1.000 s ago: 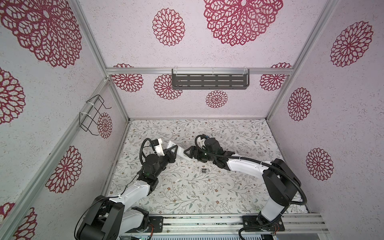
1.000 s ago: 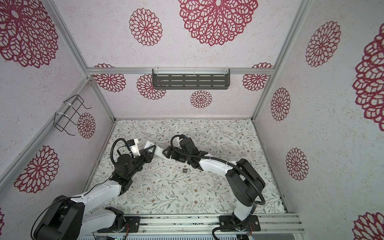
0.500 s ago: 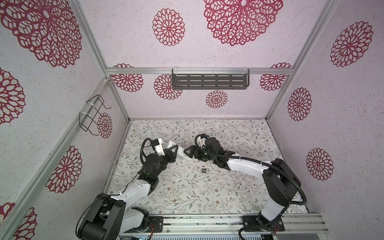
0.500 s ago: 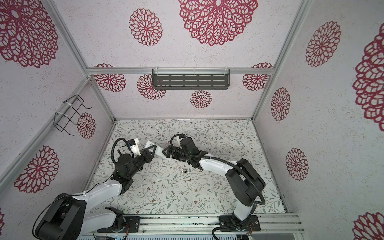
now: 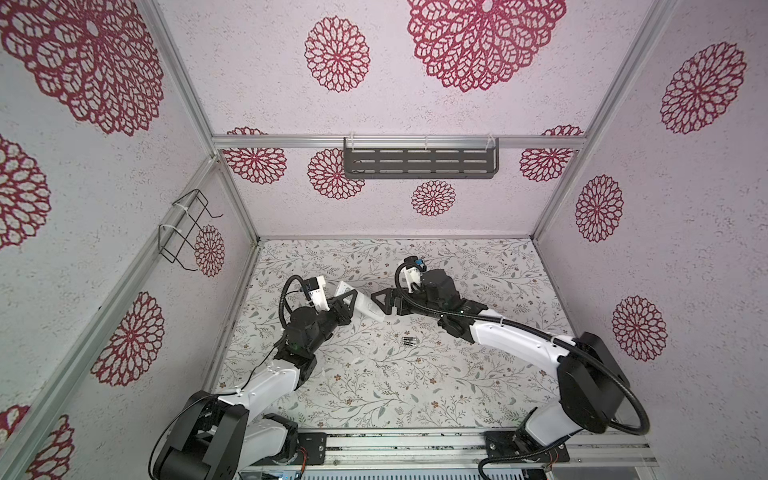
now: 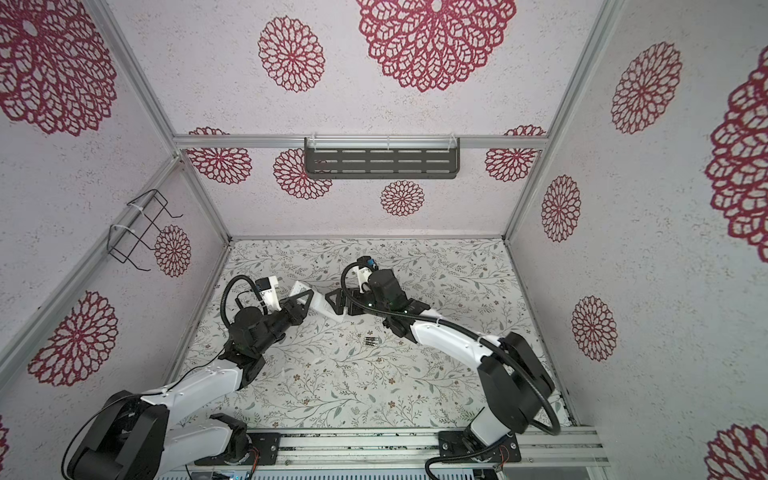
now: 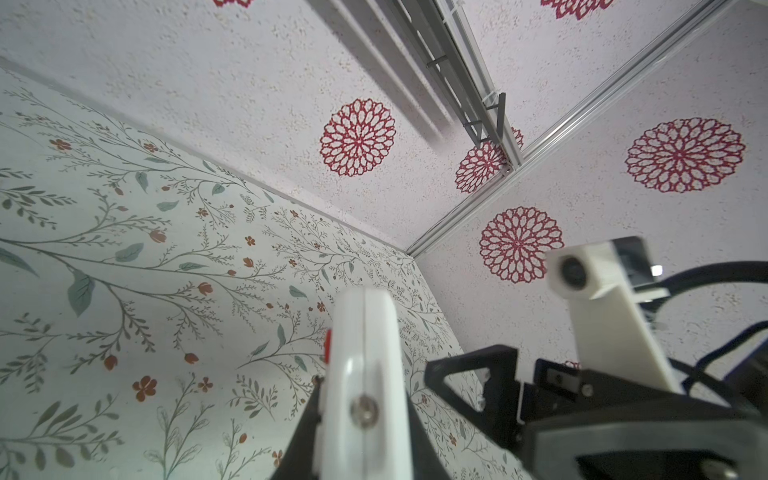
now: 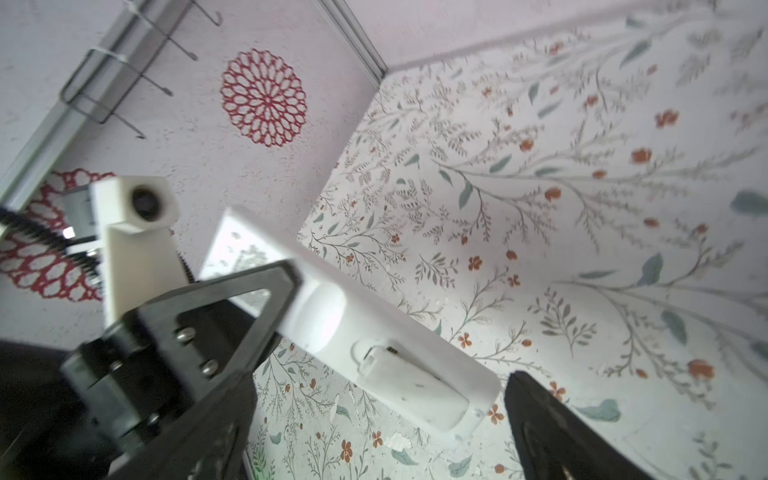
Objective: Load the batteries into the remote control
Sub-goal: 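Slide the battery cover off with the right gripper while the left gripper holds the remote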
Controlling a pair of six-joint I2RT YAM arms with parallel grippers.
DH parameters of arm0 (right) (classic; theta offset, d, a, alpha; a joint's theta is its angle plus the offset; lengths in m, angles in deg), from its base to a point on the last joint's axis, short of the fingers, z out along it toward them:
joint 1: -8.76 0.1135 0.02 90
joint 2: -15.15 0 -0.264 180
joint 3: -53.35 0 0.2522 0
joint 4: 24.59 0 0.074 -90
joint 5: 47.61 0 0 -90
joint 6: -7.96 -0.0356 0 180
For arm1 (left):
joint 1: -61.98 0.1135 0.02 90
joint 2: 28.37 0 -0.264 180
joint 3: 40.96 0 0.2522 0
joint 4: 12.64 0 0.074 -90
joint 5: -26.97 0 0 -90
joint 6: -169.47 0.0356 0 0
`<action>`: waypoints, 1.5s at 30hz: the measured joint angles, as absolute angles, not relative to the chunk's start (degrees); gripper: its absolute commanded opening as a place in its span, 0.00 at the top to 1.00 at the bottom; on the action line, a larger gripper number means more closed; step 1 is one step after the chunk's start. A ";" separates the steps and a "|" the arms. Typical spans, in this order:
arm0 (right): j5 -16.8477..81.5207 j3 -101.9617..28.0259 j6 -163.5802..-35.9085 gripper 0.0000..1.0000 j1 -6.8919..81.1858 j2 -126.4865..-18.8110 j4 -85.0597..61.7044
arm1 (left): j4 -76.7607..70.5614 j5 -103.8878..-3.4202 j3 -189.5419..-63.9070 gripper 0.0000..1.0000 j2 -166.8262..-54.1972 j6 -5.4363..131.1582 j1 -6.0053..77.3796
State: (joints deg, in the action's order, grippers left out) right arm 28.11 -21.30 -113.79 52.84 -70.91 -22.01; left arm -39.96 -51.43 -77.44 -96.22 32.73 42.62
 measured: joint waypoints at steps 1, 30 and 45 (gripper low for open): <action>27.78 -21.06 -111.08 0.02 52.79 -69.16 -21.83 | -39.19 -50.75 -77.66 0.87 -95.55 32.79 43.04; 31.62 -19.57 -78.62 0.21 59.90 -69.51 -18.40 | -20.33 -24.44 -88.09 0.88 -92.81 35.83 52.22; 35.36 -20.88 -78.58 0.34 61.21 -72.57 -19.97 | -20.42 -23.30 -88.09 0.88 -92.81 35.76 52.55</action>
State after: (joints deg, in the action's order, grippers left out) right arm 35.36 -20.88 -78.58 61.21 -72.57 -19.97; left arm -20.42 -23.30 -88.09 -92.81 35.76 52.55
